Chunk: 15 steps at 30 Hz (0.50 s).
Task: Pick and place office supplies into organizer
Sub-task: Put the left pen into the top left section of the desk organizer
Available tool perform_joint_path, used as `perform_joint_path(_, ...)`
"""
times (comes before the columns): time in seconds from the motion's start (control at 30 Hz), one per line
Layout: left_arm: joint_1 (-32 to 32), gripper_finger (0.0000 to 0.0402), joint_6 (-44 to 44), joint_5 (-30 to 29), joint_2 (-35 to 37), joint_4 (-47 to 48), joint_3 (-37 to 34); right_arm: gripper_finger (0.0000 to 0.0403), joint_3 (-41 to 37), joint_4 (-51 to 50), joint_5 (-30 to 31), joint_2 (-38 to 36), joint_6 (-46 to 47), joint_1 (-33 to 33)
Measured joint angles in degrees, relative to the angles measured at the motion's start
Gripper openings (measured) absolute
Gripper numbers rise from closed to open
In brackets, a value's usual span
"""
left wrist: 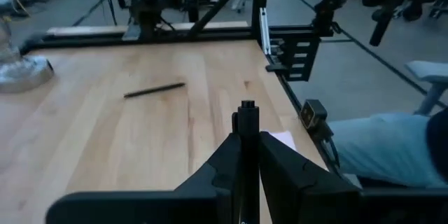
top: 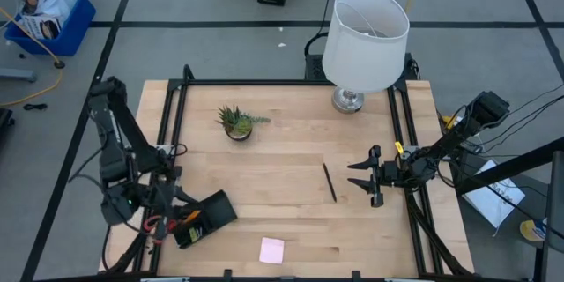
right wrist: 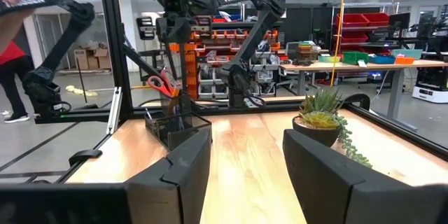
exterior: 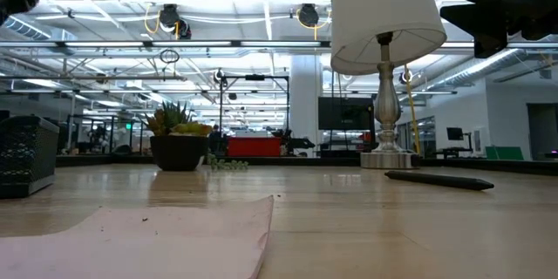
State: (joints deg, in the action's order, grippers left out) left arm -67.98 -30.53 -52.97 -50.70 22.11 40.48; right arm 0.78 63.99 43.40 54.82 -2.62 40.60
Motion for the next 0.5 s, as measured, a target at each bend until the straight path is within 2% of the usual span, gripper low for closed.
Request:
perform_joint_path(0.17,-0.3,0.0046,-1.6,0.4,6.2,0.2,-4.0,0.0172,0.0,0.0,0.0,0.0,0.0,0.0)
perform_joint_path(0.33,-0.3,0.0046,-3.9,3.3,11.1,0.0,-6.6,0.0176,0.0,0.0,0.0,0.0,0.0,0.0)
perform_joint_path(0.5,0.4,0.0046,-4.8,5.3,13.1,-3.7,-9.4,0.0172,0.0,0.0,0.0,0.0,0.0,0.0)
